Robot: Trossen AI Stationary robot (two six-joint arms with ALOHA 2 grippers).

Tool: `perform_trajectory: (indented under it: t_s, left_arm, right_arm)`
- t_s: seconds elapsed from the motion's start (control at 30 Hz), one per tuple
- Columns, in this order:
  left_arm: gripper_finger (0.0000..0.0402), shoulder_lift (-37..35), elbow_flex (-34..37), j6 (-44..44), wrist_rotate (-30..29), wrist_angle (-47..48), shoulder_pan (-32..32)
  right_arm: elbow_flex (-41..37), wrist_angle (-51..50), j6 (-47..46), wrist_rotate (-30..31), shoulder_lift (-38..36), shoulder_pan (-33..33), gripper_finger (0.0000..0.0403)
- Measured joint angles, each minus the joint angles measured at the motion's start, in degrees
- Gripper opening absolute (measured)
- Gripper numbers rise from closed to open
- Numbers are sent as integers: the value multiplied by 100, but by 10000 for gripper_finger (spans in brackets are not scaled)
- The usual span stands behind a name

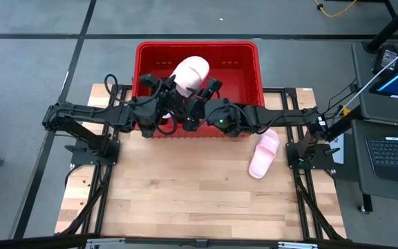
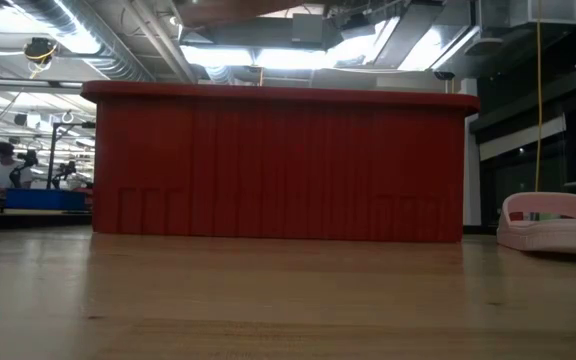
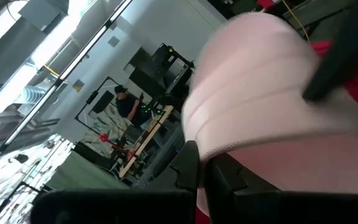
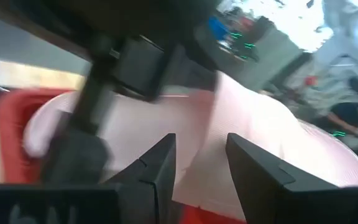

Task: Pick and place slides into bin
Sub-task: Put the left pink slide into the red container

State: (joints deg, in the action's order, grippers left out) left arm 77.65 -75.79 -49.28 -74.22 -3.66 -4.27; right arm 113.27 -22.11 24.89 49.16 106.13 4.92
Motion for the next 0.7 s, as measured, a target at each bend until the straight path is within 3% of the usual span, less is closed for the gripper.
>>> perform_trajectory:
  t_s: [0.13,0.47,0.7]
  left_arm:
    - [3,0,0,-13,34,0,0]
    - [3,-9,0,-2,181,-2,-4]
    - [3,-11,0,-64,198,10,-7]
  right_arm:
    - [0,20,421,553,6,-21,145]
    - [-2,54,786,671,6,-23,142]
    - [-2,249,1435,949,6,-21,110]
